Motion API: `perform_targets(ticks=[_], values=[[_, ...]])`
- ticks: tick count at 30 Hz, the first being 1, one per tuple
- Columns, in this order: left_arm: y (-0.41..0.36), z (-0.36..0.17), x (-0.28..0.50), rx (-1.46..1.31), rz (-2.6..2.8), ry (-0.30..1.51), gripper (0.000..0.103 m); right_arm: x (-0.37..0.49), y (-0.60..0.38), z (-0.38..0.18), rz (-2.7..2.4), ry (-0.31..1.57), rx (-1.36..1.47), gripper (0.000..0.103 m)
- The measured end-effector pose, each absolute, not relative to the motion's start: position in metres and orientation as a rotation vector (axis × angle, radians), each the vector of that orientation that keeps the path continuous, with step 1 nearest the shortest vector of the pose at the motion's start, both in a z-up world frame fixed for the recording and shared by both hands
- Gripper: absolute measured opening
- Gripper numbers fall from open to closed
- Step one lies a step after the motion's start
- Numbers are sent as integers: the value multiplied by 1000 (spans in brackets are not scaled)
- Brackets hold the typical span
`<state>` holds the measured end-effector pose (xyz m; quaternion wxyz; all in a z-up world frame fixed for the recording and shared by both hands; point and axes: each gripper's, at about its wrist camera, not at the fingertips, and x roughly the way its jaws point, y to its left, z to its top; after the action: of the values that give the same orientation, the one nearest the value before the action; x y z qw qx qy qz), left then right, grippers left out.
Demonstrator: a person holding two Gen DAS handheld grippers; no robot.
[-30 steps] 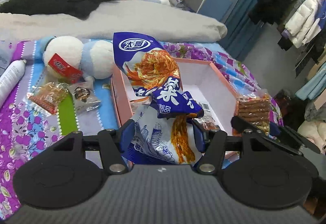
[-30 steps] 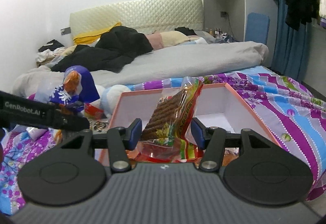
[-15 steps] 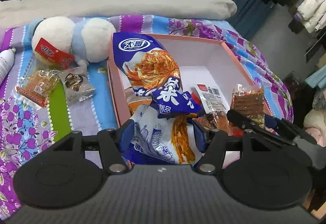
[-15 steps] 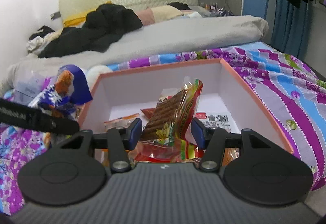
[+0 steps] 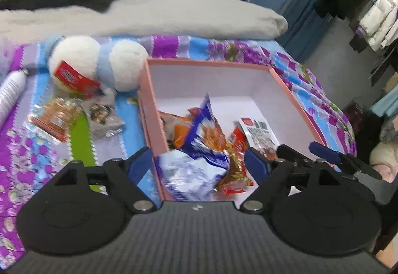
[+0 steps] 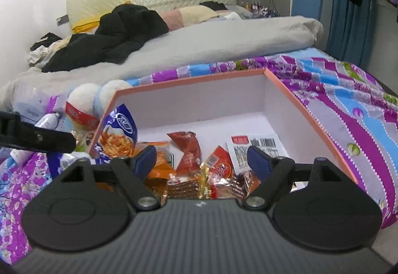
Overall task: Organize snacks
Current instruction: 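Withdraw both grippers from the pink box toward the plush toy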
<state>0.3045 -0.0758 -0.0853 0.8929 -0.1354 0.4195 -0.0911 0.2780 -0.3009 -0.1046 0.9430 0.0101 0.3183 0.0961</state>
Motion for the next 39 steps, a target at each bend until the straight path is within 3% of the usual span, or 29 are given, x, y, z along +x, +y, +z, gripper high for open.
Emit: perform_targets(ticks=[22, 39], values=[[-35, -28, 197, -234, -120, 657, 85, 207, -269, -60, 343, 502, 27, 81], [6, -59, 111, -299, 13, 645, 85, 151, -229, -73, 433, 505, -25, 81]])
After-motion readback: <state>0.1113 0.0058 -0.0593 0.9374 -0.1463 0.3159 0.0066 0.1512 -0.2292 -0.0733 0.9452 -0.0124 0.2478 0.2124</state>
